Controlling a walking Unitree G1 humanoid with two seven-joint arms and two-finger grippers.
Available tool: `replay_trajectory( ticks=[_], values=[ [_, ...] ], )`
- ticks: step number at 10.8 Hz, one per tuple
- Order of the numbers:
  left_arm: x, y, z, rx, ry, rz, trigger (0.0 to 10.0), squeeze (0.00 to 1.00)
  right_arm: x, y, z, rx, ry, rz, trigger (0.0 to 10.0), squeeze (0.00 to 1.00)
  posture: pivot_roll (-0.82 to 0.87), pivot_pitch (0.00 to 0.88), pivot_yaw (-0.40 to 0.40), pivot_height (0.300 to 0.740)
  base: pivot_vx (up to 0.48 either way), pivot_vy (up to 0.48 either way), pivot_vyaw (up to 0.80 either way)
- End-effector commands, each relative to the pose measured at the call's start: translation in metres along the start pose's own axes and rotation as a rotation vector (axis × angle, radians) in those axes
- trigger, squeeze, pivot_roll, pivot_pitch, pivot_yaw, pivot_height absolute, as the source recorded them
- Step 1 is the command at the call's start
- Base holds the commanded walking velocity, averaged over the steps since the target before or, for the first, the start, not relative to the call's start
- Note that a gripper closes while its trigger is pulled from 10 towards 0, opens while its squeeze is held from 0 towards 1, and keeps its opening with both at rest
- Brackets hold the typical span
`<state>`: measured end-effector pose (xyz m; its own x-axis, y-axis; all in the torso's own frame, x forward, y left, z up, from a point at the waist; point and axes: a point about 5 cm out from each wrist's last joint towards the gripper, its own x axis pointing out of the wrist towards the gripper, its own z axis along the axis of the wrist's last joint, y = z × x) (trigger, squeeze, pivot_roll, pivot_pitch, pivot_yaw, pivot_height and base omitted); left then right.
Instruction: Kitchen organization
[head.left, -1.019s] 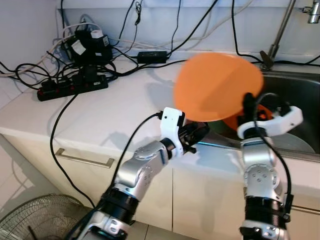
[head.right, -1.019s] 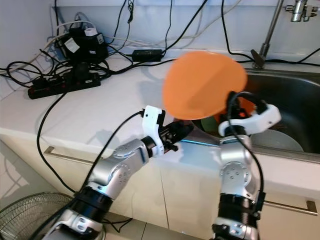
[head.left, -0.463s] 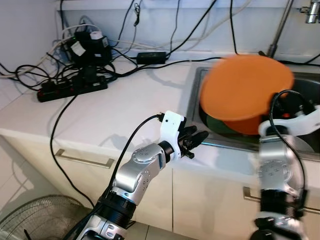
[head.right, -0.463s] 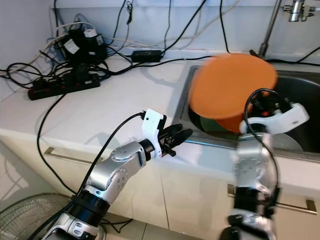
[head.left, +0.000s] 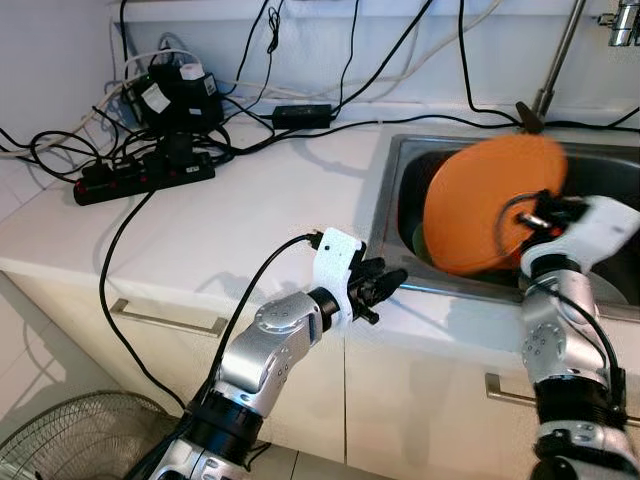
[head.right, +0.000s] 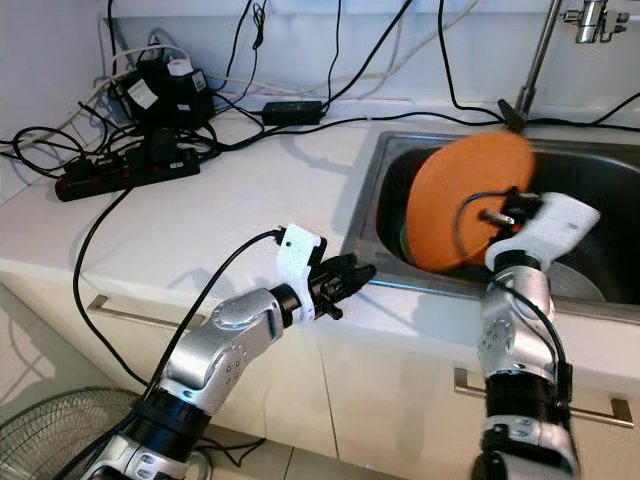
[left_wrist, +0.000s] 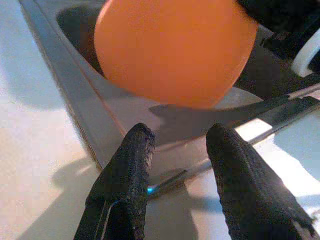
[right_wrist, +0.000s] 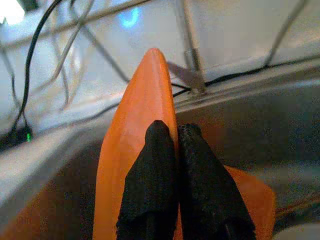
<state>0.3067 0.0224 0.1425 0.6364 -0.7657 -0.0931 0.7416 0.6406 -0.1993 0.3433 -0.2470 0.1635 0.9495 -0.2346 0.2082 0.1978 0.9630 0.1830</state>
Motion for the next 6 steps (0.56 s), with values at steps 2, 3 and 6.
replay_trajectory(
  ticks=[2, 3, 6],
  values=[
    [-0.0036, 0.0003, 0.0001, 0.029, 0.016, -0.004, 10.0, 0.0, 0.0048, 0.0086, 0.0045, -0.114, -0.031, 0.099, 10.0, 0.0, 0.03, 0.0, 0.092, 0.74, 0.0, 0.0, 0.0],
    [-0.0047, 0.0004, 0.0005, 0.034, 0.016, -0.007, 10.0, 0.0, 0.0049, 0.0111, 0.0011, -0.211, -0.002, 0.175, 10.0, 0.0, 0.02, 0.0, 0.092, 0.74, 0.0, 0.0, 0.0],
    [-0.0048, 0.0005, -0.0003, 0.044, 0.022, -0.012, 10.0, 0.0, 0.0055, 0.0152, -0.0008, -0.338, 0.045, 0.339, 10.0, 0.0, 0.01, 0.0, 0.095, 0.74, 0.0, 0.0, 0.0]
  ],
)
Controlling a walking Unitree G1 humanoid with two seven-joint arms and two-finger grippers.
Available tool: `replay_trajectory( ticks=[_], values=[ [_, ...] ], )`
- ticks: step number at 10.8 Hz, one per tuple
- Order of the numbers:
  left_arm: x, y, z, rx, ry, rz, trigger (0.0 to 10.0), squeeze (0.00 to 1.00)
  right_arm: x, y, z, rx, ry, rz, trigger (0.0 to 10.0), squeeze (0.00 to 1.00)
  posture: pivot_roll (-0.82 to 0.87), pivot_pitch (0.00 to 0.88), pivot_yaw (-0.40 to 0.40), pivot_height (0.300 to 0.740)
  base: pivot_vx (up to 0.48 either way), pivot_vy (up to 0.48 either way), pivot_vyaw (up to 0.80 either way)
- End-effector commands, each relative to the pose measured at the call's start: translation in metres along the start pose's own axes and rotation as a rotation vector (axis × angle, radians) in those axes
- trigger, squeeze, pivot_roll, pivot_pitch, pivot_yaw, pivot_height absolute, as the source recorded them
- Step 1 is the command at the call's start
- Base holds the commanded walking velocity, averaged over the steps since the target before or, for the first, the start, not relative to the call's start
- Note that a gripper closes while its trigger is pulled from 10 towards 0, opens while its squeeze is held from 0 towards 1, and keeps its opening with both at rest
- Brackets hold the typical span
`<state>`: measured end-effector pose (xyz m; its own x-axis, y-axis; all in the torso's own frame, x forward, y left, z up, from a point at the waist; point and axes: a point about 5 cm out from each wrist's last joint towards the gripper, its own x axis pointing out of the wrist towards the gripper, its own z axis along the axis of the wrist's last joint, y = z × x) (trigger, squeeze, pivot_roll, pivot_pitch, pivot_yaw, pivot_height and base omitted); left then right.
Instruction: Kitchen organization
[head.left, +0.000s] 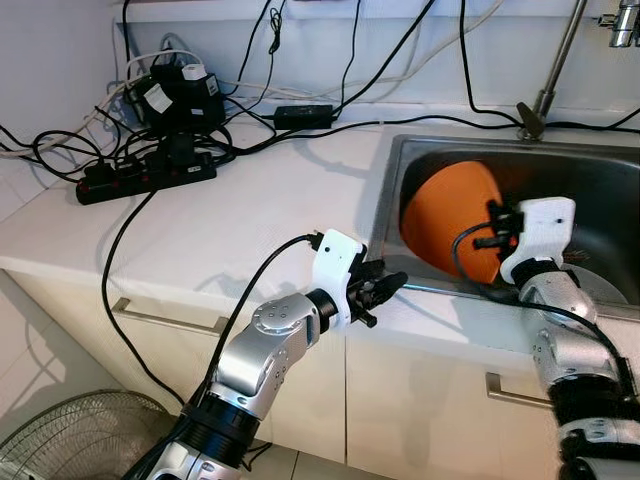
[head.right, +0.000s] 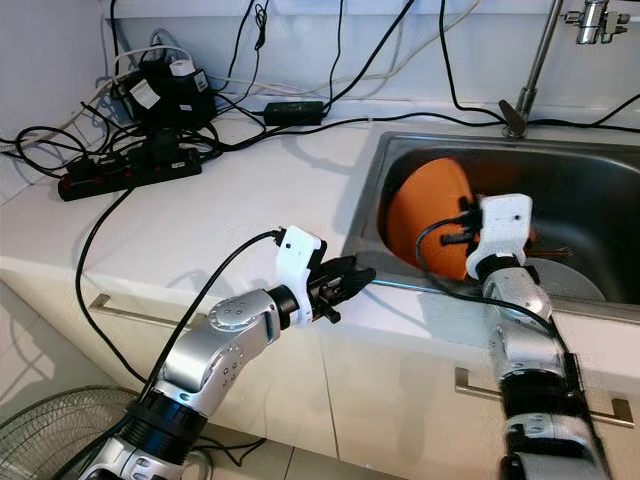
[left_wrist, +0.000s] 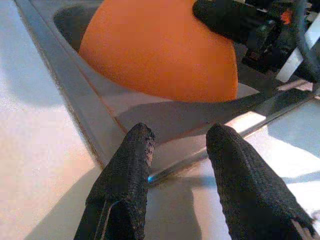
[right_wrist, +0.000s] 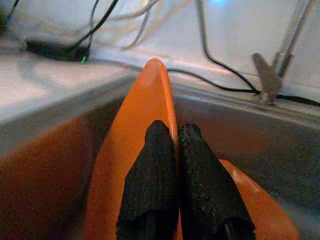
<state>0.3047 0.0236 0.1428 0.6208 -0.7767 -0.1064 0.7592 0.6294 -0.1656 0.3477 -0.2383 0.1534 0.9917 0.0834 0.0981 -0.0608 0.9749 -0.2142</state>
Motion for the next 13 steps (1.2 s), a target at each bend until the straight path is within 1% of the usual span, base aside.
replay_trajectory(
  ticks=[1, 5, 6, 7, 8, 9, 10, 11, 12, 13],
  values=[
    [-0.002, 0.001, 0.001, 0.02, 0.007, -0.004, 10.0, 0.0, 0.004, 0.006, -0.001, -0.084, 0.024, 0.093, 10.0, 0.0, 0.01, 0.0, 0.095, 0.74, 0.0, 0.0, 0.0],
    [-0.003, 0.003, 0.0, 0.028, 0.009, 0.006, 10.0, 0.0, 0.003, 0.015, -0.009, -0.126, 0.06, 0.155, 10.0, 0.0, 0.02, 0.0, 0.093, 0.74, 0.0, 0.0, 0.0],
    [-0.004, 0.004, -0.001, 0.03, 0.012, 0.009, 10.0, 0.0, 0.004, 0.016, -0.01, -0.131, 0.066, 0.158, 10.0, 0.38, 0.02, 0.0, 0.09, 0.74, 0.0, 0.0, 0.0],
    [-0.004, 0.004, -0.001, 0.029, 0.013, 0.012, 10.0, 0.0, 0.005, 0.017, -0.01, -0.134, 0.072, 0.16, 10.0, 0.6, 0.02, 0.0, 0.088, 0.74, 0.0, 0.0, 0.0],
    [-0.004, 0.004, -0.001, 0.029, 0.014, 0.013, 10.0, 0.0, 0.006, 0.018, -0.01, -0.138, 0.07, 0.159, 10.0, 0.56, 0.02, 0.0, 0.088, 0.74, 0.0, 0.0, 0.0],
    [-0.004, 0.004, -0.002, 0.029, 0.014, 0.014, 10.0, 0.0, 0.007, 0.018, -0.009, -0.14, 0.069, 0.151, 10.0, 0.0, 0.03, 0.0, 0.088, 0.74, 0.0, 0.0, 0.0],
    [-0.004, 0.005, -0.002, 0.028, 0.016, 0.016, 10.0, 0.0, 0.007, 0.018, -0.009, -0.137, 0.068, 0.147, 10.0, 0.0, 0.03, 0.0, 0.089, 0.74, 0.0, 0.0, 0.0],
    [-0.004, 0.005, -0.002, 0.029, 0.017, 0.017, 10.0, 0.0, 0.008, 0.018, -0.009, -0.137, 0.066, 0.139, 10.0, 0.98, 0.03, 0.0, 0.089, 0.74, 0.0, 0.0, 0.0],
    [-0.004, 0.005, -0.002, 0.03, 0.017, 0.018, 10.0, 0.0, 0.009, 0.017, -0.007, -0.141, 0.061, 0.128, 10.0, 0.99, 0.03, 0.0, 0.089, 0.74, 0.0, 0.0, 0.0],
    [-0.004, 0.005, -0.002, 0.03, 0.017, 0.018, 10.0, 0.0, 0.01, 0.016, -0.007, -0.145, 0.058, 0.124, 10.0, 0.0, 0.03, 0.0, 0.09, 0.74, 0.0, 0.0, 0.0]
  ],
)
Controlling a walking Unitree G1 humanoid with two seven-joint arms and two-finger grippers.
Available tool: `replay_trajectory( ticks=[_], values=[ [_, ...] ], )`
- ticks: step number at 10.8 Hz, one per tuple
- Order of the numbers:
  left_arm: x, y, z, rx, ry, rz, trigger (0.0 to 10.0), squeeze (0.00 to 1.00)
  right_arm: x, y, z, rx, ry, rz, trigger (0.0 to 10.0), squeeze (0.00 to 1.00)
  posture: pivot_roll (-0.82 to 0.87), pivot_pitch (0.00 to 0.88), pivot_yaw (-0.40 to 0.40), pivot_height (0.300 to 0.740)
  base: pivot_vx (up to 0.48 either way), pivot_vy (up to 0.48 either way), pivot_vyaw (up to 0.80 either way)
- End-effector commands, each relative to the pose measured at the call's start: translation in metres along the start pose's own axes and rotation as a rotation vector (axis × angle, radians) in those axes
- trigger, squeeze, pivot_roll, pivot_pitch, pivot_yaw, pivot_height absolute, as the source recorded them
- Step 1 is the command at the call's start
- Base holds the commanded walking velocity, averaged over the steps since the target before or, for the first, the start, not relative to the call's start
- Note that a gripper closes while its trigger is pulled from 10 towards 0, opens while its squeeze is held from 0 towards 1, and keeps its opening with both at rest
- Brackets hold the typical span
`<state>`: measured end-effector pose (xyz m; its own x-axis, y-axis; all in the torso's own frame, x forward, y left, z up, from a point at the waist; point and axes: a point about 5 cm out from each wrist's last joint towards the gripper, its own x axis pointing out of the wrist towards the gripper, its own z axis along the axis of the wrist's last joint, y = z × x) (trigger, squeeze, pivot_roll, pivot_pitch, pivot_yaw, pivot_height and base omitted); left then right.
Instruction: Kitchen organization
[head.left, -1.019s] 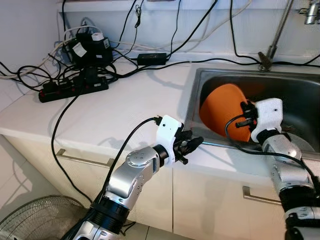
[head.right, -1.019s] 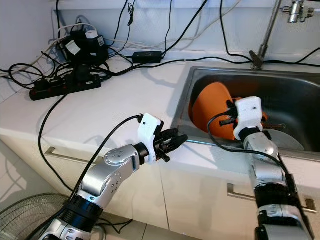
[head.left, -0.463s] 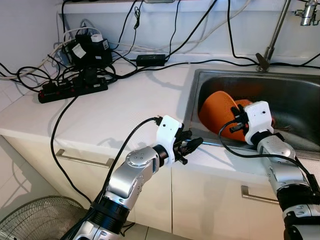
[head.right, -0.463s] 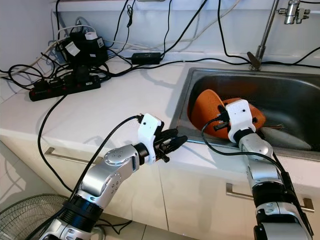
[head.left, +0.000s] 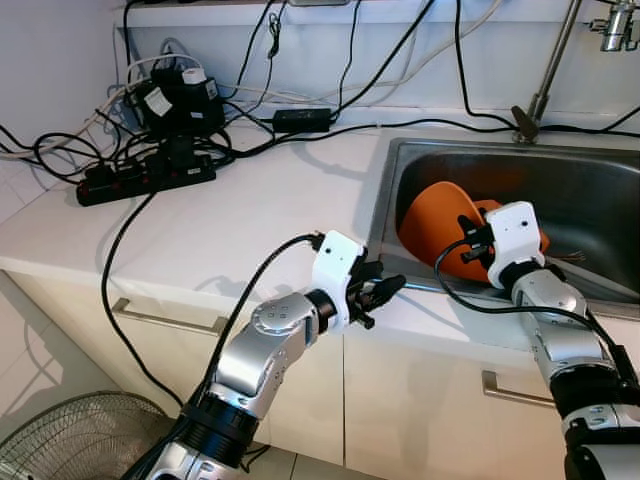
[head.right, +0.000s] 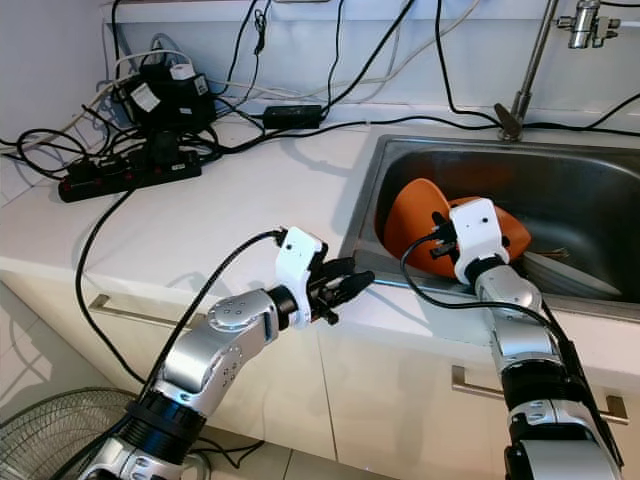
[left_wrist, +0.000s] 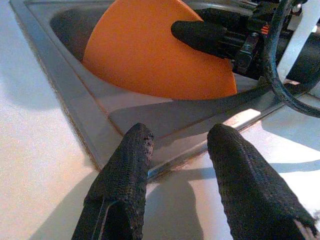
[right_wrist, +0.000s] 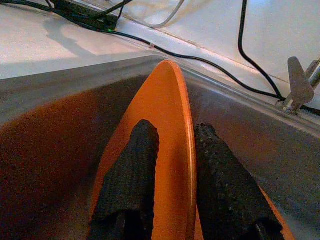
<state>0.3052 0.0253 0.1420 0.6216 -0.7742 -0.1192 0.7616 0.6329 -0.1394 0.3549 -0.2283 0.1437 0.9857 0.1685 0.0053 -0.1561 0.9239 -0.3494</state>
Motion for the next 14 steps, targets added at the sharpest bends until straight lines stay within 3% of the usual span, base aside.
replay_trajectory(
  ticks=[1, 5, 6, 7, 8, 11, 14],
  values=[
    [-0.003, 0.003, -0.002, 0.004, 0.006, 0.013, 10.0, 0.0, 0.003, 0.003, 0.003, -0.013, -0.008, 0.011, 10.0, 0.0, 0.03, 0.0, 0.09, 0.74, 0.0, 0.0, 0.0],
    [-0.003, 0.003, -0.002, 0.004, 0.005, 0.012, 10.0, 0.0, 0.004, -0.009, 0.007, -0.042, -0.015, -0.058, 10.0, 0.0, 0.03, 0.0, 0.088, 0.74, 0.0, 0.0, 0.0],
    [-0.003, 0.003, -0.002, 0.004, 0.005, 0.012, 10.0, 0.0, 0.005, -0.015, 0.011, -0.045, -0.026, -0.094, 10.0, 1.0, 0.02, 0.0, 0.088, 0.74, 0.0, 0.0, 0.0],
    [-0.002, 0.002, -0.002, 0.003, 0.005, 0.012, 10.0, 0.0, 0.005, -0.018, 0.013, -0.06, -0.035, -0.13, 10.0, 0.68, 0.02, 0.0, 0.087, 0.74, 0.0, 0.0, 0.0],
    [-0.002, 0.002, -0.002, 0.003, 0.004, 0.011, 10.0, 0.0, 0.005, -0.021, 0.014, -0.065, -0.043, -0.169, 10.0, 0.0, 0.02, 0.0, 0.088, 0.74, 0.0, 0.0, 0.0],
    [-0.002, 0.003, -0.003, 0.002, 0.007, 0.012, 10.0, 0.0, 0.005, -0.02, 0.018, -0.129, -0.073, -0.194, 10.0, 0.0, 0.03, 0.0, 0.089, 0.74, 0.0, 0.0, 0.0],
    [-0.002, 0.003, -0.003, 0.004, 0.004, 0.013, 10.0, 0.0, 0.005, -0.014, 0.017, -0.086, -0.082, -0.19, 10.0, 0.0, 0.02, 0.0, 0.092, 0.74, 0.0, 0.0, 0.0]
  ],
)
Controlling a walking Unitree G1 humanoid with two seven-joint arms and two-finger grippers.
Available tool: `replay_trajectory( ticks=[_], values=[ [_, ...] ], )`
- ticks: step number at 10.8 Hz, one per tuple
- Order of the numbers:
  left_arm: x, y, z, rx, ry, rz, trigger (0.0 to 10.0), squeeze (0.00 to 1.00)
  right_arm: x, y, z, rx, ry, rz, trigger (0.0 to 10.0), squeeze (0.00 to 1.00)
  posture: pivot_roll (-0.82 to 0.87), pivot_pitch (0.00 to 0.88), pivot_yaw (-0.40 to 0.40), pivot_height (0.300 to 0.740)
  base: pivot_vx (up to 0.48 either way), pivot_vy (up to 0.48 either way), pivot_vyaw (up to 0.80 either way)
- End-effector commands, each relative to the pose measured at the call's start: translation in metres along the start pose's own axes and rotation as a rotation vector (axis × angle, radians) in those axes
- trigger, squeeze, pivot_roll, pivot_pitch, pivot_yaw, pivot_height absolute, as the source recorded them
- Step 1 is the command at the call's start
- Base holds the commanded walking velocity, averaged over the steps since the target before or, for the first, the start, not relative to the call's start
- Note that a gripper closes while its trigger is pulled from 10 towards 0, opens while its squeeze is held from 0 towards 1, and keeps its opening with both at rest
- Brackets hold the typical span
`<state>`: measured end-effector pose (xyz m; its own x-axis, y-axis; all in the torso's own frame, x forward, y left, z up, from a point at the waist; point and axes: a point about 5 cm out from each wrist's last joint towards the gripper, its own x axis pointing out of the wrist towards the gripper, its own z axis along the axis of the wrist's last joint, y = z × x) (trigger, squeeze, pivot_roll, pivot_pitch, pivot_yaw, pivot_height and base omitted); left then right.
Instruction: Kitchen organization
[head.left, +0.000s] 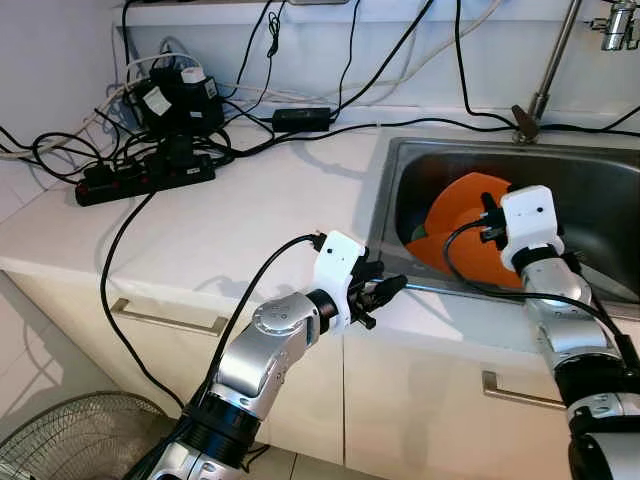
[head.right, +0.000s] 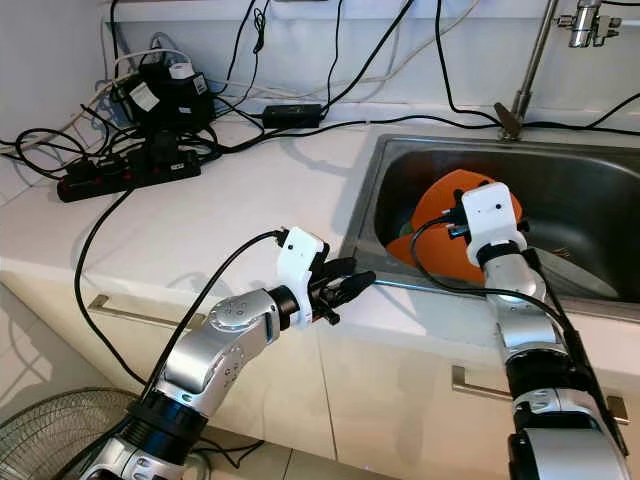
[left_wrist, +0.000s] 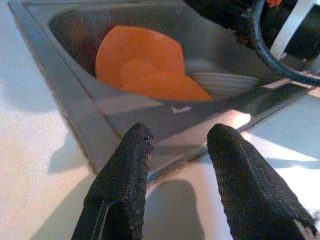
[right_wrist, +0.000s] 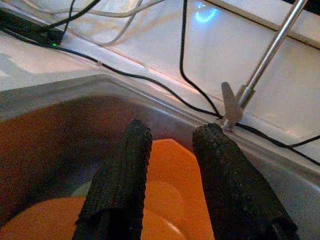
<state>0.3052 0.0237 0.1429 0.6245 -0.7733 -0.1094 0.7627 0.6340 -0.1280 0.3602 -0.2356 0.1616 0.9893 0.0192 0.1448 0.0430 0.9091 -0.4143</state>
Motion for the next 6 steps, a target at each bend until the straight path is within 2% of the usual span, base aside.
replay_trajectory(
  ticks=[1, 3, 5, 6],
  values=[
    [-0.003, 0.006, -0.003, 0.008, -0.007, 0.038, 10.0, 0.0, 0.0, 0.003, 0.005, 0.03, -0.03, -0.001, 10.0, 0.0, 0.02, 0.0, 0.095, 0.74, 0.0, 0.0, 0.0],
    [-0.004, 0.017, 0.008, 0.065, -0.095, 0.149, 10.0, 0.0, -0.005, 0.01, 0.021, 0.104, -0.122, -0.021, 10.0, 0.0, 0.01, 0.0, 0.095, 0.74, 0.0, 0.0, 0.0],
    [-0.009, 0.031, 0.027, 0.095, -0.231, 0.304, 10.0, 0.0, -0.018, 0.02, 0.042, 0.218, -0.244, -0.054, 10.0, 0.0, 0.0, 0.0, 0.096, 0.74, 0.0, 0.0, 0.0],
    [-0.012, 0.035, 0.031, 0.097, -0.274, 0.358, 10.0, 0.0, -0.025, 0.023, 0.049, 0.243, -0.286, -0.064, 10.0, 0.0, -0.01, 0.0, 0.098, 0.74, 0.0, 0.0, 0.0]
  ],
)
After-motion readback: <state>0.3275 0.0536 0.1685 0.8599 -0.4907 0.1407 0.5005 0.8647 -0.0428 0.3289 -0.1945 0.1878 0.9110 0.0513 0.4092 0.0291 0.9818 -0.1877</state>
